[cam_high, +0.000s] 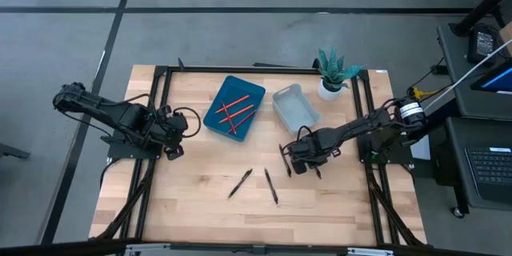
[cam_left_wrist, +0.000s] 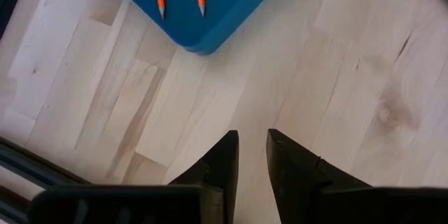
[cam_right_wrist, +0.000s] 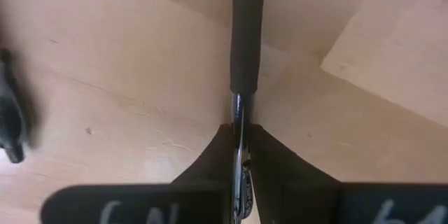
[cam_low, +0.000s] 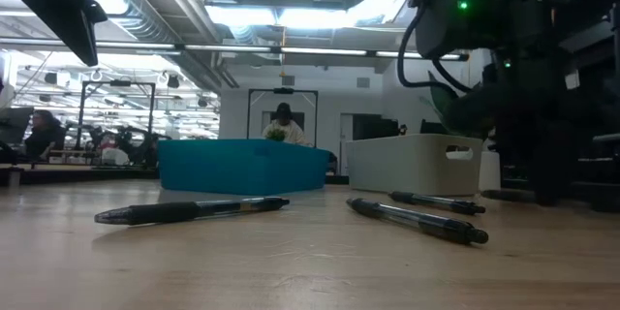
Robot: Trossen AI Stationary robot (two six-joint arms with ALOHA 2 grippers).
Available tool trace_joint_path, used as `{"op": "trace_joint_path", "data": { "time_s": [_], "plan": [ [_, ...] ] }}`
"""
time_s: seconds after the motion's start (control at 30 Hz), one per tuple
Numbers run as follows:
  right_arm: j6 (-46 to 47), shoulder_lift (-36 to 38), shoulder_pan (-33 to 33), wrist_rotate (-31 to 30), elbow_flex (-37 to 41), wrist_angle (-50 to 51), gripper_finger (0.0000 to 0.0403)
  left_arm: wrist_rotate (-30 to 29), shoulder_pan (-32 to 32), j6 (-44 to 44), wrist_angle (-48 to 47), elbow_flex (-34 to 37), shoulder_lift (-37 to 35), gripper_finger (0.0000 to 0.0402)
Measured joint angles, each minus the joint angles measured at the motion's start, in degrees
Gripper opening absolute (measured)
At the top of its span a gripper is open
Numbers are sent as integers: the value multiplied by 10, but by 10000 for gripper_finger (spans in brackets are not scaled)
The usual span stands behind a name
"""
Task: Sort pens & pencils
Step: Put the black pen into the gray bin
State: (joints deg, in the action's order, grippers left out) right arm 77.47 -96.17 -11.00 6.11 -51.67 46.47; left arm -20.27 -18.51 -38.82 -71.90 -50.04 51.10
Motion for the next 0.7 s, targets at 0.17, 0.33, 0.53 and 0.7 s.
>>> {"op": "trace_joint_path", "data": {
  "time_s": [0.17,0.33,0.53,0.7],
  "plan": [
    [-2,1,0,7,-33,49,26,-1,0,1,0,0,0,69],
    [-15,1,0,11,-83,120,26,-4,0,4,0,0,0,69],
    [-31,2,0,11,-170,222,26,-13,0,15,0,0,0,69],
    [-32,3,-1,-2,-250,309,26,-17,0,19,0,0,0,69]
  ]
}}
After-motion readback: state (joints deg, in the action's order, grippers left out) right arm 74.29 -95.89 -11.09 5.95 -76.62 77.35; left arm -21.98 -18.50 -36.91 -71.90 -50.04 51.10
